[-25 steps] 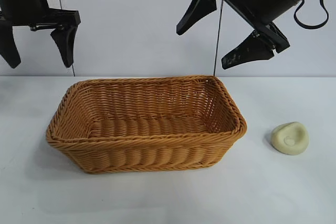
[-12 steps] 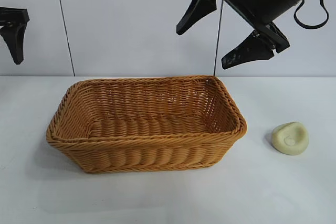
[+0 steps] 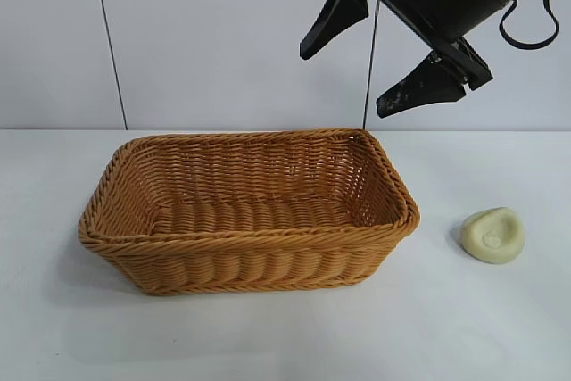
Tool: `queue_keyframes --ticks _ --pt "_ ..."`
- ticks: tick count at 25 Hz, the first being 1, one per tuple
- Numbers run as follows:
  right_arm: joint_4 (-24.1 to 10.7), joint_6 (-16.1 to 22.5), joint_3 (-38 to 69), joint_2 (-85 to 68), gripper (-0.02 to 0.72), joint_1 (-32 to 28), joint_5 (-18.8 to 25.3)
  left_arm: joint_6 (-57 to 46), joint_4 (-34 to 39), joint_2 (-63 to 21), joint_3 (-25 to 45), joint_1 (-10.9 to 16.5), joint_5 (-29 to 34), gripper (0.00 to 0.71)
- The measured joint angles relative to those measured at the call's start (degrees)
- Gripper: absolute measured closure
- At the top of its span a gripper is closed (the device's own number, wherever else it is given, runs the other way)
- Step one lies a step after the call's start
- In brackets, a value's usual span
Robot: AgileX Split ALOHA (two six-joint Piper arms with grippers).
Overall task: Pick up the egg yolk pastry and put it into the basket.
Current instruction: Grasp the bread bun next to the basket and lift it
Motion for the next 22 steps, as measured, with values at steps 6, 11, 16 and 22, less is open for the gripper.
queue_keyframes --ticks 6,11,16,22 --pt "0.0 0.0 0.0 0.0 0.007 0.0 0.0 0.09 -0.05 -18.89 17.7 0.0 -0.62 0.018" --pt "0.0 0.0 0.0 0.0 0.007 0.0 0.0 0.16 0.0 -33.9 31.45 0.0 -4.58 0.018" --pt "0.0 0.0 0.0 0.0 0.007 0.0 0.0 0.16 0.0 -46.7 37.93 0.0 -7.54 0.018" --pt "0.0 0.0 0.0 0.0 0.007 0.0 0.4 0.16 0.0 -58.41 38.11 0.0 -7.95 0.018"
